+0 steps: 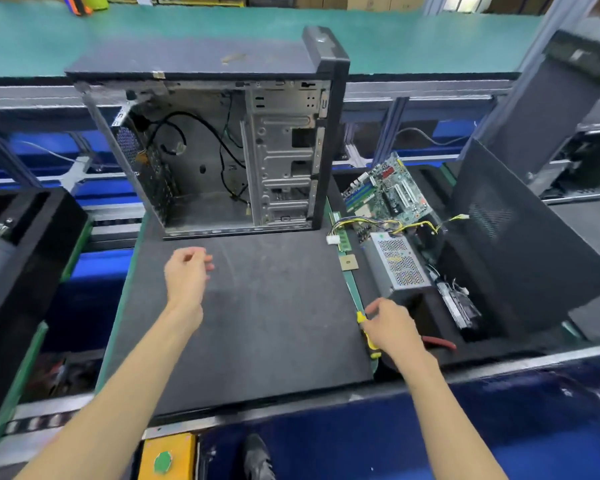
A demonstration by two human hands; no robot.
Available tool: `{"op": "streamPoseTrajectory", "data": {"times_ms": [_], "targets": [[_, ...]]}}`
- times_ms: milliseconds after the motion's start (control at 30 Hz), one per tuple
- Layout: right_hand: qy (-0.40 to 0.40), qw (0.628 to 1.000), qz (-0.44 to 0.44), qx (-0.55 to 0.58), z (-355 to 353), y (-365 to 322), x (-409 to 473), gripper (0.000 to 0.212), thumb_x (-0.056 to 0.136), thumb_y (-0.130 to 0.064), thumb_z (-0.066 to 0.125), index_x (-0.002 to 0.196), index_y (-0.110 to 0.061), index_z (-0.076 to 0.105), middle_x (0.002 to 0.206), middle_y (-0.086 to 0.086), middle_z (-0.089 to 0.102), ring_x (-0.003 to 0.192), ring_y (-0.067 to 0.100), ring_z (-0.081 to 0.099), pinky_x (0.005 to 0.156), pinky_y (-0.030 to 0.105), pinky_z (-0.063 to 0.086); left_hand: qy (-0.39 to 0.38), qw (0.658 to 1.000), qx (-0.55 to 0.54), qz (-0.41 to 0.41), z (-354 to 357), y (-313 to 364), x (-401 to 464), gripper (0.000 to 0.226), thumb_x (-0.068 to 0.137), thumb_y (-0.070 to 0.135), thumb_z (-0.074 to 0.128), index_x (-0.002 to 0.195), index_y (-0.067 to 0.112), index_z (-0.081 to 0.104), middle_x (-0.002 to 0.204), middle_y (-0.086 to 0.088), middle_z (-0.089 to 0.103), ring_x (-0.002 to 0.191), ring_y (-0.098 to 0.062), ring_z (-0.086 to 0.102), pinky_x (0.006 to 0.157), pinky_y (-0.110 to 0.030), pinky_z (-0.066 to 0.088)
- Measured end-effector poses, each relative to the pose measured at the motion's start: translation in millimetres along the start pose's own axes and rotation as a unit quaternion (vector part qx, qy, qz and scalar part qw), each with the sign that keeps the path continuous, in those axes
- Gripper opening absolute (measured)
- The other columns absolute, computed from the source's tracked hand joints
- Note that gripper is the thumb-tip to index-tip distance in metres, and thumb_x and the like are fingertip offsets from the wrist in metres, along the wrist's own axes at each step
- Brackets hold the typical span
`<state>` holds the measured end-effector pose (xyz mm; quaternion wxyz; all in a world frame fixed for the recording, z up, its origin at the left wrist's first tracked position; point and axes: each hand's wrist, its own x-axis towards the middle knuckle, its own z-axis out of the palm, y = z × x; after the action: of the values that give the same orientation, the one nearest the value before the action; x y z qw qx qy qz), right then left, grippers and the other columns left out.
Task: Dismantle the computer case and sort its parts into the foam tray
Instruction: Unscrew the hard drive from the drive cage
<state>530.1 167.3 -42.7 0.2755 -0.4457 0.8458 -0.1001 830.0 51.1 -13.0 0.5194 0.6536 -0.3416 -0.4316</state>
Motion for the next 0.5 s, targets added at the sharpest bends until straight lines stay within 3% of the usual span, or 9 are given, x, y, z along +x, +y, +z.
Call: {"op": "streamPoseTrajectory", "data": {"times_ms": [167,333,500], "targets": [[0.011,0.999,-0.027,0.014,24.0,20.2,-29.7,0.031,0.091,-0.018,0.069,0.119,-0.013,0.058,0.113,0.011,0.066,0.093,0.03,0.06,0.073,0.032,0.041,-0.09,0.994,0.05,-0.022,-12.3,-18.3,-62.5,0.02,0.097,0.003,0.05,0.085,0.012,0.063,0.079,-0.006,0.066,0.067,-0.016,0.06,0.063,-0.026,0.048],[0.031,0.998,-0.022,0.044,29.2,23.7,-36.1,0.034,0.093,-0.016,0.066,0.122,-0.005,0.053,0.121,0.016,0.053,0.107,0.038,0.059,0.087,0.04,0.047,-0.157,0.981,0.106,-0.045,-20.3,-23.9,-97.0,0.021,0.095,0.001,0.049,0.085,0.01,0.065,0.075,-0.004,0.068,0.064,-0.016,0.062,0.061,-0.026,0.049],[0.032,0.999,0.006,0.033,24.2,29.7,-29.9,0.025,0.095,-0.024,0.065,0.114,-0.008,0.061,0.116,0.012,0.058,0.103,0.034,0.063,0.081,0.038,0.049,-0.206,0.97,0.119,-0.053,-8.0,-21.5,-107.1,0.021,0.096,-0.001,0.047,0.087,0.009,0.064,0.075,-0.005,0.067,0.064,-0.019,0.062,0.062,-0.027,0.049]]}}
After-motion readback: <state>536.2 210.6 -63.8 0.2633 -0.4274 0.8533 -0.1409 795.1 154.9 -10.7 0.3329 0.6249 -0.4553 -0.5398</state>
